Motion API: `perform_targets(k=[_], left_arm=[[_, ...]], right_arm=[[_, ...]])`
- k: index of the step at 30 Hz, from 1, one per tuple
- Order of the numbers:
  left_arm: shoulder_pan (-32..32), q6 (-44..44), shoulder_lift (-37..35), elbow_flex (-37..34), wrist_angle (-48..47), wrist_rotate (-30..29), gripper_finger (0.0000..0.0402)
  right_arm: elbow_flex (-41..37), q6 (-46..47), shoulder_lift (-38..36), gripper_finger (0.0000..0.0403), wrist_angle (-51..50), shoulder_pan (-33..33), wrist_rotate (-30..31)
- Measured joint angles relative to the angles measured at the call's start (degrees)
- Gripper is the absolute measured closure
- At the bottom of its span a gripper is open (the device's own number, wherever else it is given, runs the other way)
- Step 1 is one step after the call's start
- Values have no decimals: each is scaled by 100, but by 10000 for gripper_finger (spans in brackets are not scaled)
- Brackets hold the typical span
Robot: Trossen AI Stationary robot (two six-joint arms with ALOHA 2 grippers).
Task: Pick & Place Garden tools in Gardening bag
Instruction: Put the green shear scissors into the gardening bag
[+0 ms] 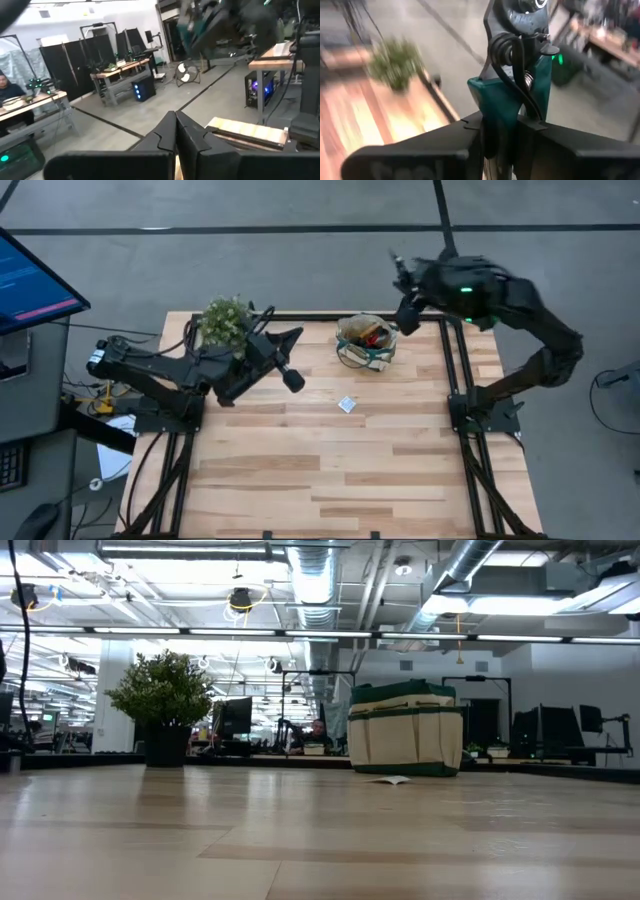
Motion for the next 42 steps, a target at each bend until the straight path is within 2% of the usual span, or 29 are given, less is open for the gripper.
perform_targets(k=[14,24,27,32,42], left_arm=[[-816,44,-20,-1,-346,-1202,398],[-1293,112,-37,-2,-422,-2073,397],[-1393,160,-37,-2,-421,-2234,398],[-1499,176,-37,-2,-419,-2447,397],[-1588,177,-50,-2,-419,-2599,397]], right_arm=[[-4,175,1915,356,-2293,-925,-274],[-4,-200,3268,357,-2941,-1071,-724],[-5,-472,3483,357,-2952,-1067,-1030],[-7,-553,3857,357,-2950,-1068,-1076],[-7,-351,3672,358,-2953,-1283,-1074]])
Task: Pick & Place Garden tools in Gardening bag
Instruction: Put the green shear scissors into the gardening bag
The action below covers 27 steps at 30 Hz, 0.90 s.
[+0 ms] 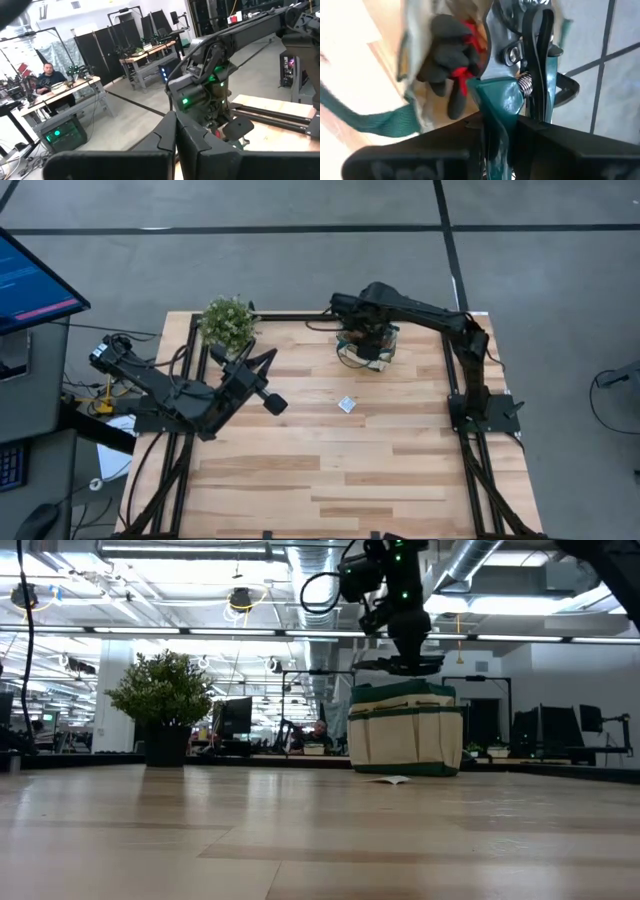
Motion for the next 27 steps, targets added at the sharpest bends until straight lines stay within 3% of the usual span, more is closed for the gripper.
perform_targets(k=[4,9,12,22,27], left_arm=[[0,0,-7,1,1,-1,398],[-26,0,-7,2,2,0,397],[-26,17,-7,2,2,0,398],[-21,20,-36,2,0,3,398],[-21,17,-73,2,2,2,396]], right_arm=[[-104,88,-13,358,16,-127,13],[-812,143,-89,358,-14,-197,27],[-1041,56,-144,358,-10,-187,290],[-1147,-53,-129,358,1,-179,330],[-1148,-96,-129,317,1,-163,332]])
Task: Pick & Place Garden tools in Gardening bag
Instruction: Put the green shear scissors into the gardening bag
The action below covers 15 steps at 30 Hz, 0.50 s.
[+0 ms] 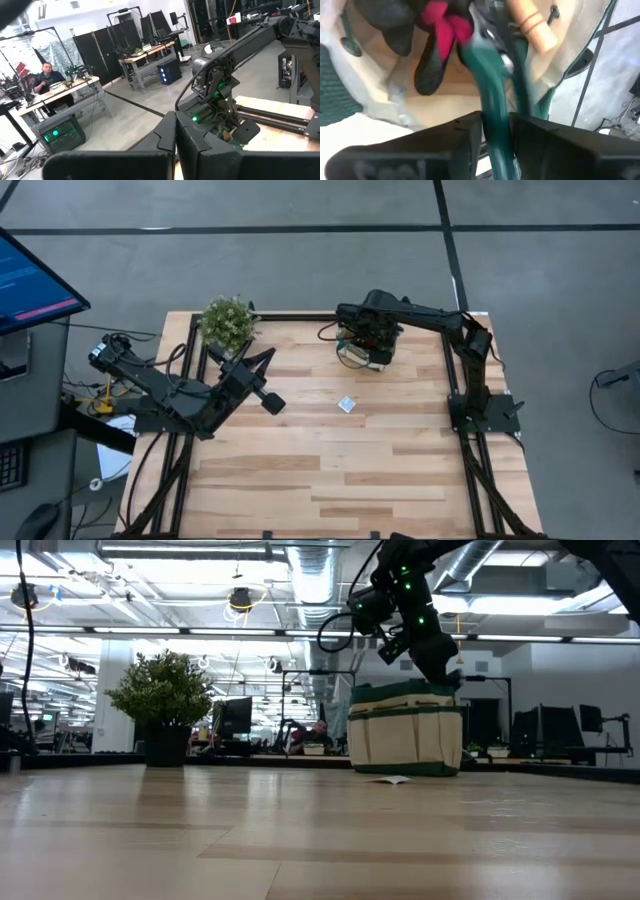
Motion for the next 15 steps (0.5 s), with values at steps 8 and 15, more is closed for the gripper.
perform_targets(k=[8,15], left_arm=[[0,0,-48,0,2,0,397],[0,0,-48,0,2,0,397]], right_arm=[[-2,-229,0,287,40,158,-4],[316,-453,2,244,201,287,-4]])
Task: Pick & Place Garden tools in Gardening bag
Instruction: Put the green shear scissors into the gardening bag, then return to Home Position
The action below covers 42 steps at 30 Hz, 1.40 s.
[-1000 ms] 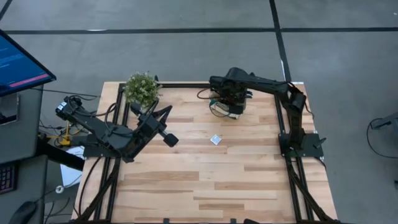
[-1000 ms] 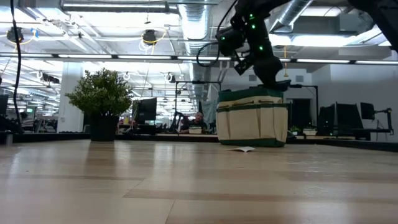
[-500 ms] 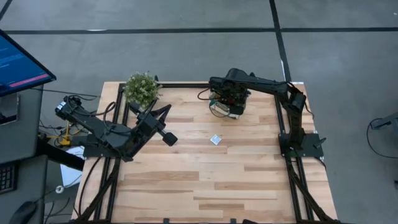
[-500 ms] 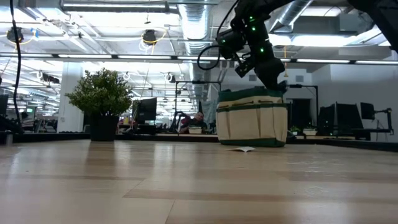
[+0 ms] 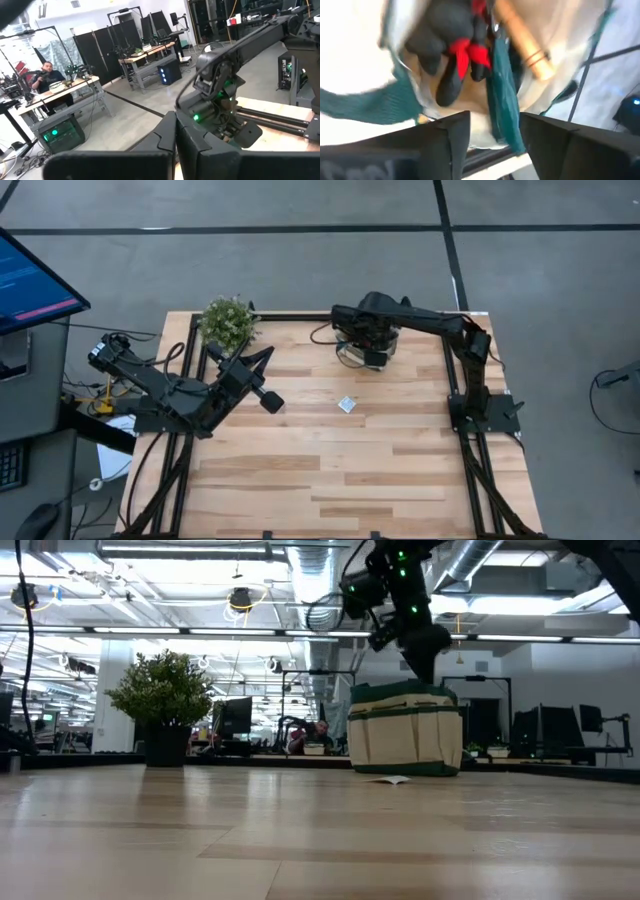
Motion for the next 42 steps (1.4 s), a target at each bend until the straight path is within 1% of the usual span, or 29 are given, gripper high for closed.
perform_targets(k=[4,7,9,13,17,21,25,28,31,34,37,39,42], left_arm=[[0,0,-7,0,-2,0,396],[0,0,-15,0,0,0,394],[0,1,-15,0,-2,2,395],[0,2,-45,0,-4,106,398],[-2,-26,-259,0,1,775,397],[-2,-63,-609,0,26,1365,399],[-2,-66,-1015,0,26,1882,399],[-2,-66,-1279,0,16,2305,399],[-2,44,-1491,0,-124,2531,399],[-4,72,-1713,0,-511,2651,399],[-4,-209,-1923,-16,-1106,2797,399],[-2,-441,-2072,-225,-1341,2891,399],[-2,-709,-2300,-747,-1421,2904,400]], right_arm=[[506,-15,0,217,129,-4,-11],[876,-15,0,205,129,-4,-42],[1136,-12,0,200,129,-5,-267],[1855,186,-30,196,174,-20,-971],[2586,254,-326,200,508,-5,-1500],[3051,245,-922,213,1033,64,-1670],[3087,167,-1742,230,1664,112,-1699],[3087,97,-2345,243,1854,109,-1800],[3085,35,-2862,256,1835,109,-1824],[3081,-15,-3354,274,1627,109,-1840],[3080,-13,-3782,297,1266,109,-1947],[2979,-2,-4038,316,1150,109,-2140],[2531,31,-4455,350,1171,109,-2613]])
